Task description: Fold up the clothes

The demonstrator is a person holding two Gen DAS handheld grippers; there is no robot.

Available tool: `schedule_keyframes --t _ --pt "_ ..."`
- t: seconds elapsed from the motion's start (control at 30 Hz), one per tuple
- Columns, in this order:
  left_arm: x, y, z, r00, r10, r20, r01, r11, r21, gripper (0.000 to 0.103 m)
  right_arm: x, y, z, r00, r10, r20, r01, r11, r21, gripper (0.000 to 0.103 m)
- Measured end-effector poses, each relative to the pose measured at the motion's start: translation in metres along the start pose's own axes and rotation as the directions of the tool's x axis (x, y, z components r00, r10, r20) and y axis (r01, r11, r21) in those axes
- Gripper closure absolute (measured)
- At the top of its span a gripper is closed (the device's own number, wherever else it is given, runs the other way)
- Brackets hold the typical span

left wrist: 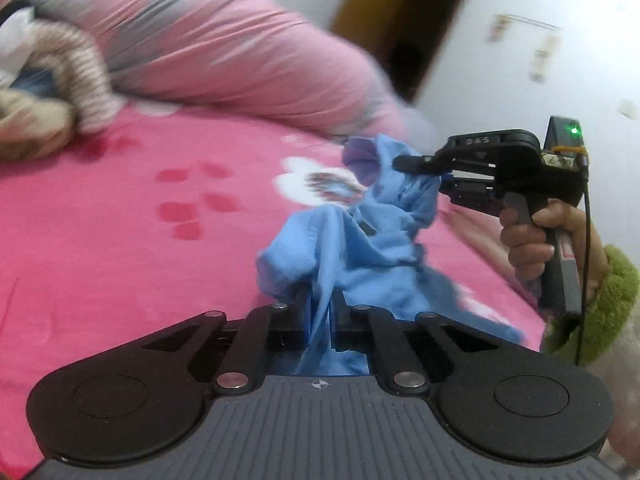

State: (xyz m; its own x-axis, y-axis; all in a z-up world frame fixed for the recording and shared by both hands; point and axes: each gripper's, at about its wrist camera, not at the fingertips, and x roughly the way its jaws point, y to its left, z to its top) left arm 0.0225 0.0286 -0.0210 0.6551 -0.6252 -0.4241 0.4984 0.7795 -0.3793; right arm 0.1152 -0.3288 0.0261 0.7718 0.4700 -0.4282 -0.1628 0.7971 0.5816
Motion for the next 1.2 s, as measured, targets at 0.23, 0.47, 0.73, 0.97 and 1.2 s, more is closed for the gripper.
schedule_keyframes --t 0.23,0.47,0.73,0.97,1.2 --pt "-0.035 -0.042 -0.029 0.994 -0.095 -0.051 0.102 0.980 0.171 0.096 -0.136 -0.046 -0.040 0.979 -0.130 0.156 0.104 0.981 0.164 0.097" --pt "-0.037 -0.049 -0.047 0.989 -0.059 -0.134 0.082 0.981 0.175 0.095 -0.189 -0.118 -0.101 0.928 -0.359 0.100 0.299 0.878 0.375 0.099" --pt "-0.038 -0.050 -0.028 0.992 -0.070 -0.102 0.081 0.991 0.107 0.064 -0.219 -0.115 -0.121 0.880 -0.439 0.178 0.352 0.858 0.374 0.091" --pt "-0.014 -0.068 -0.023 0.992 -0.065 -0.112 0.071 0.996 0.055 0.040 -0.203 -0.056 -0.114 0.922 -0.301 0.244 0.288 0.953 0.089 0.072" --pt "0.008 -0.048 -0.018 0.988 0.060 -0.140 -0.081 0.986 -0.149 0.095 -0.166 -0.016 -0.129 0.979 -0.121 0.162 0.136 0.987 -0.086 0.070"
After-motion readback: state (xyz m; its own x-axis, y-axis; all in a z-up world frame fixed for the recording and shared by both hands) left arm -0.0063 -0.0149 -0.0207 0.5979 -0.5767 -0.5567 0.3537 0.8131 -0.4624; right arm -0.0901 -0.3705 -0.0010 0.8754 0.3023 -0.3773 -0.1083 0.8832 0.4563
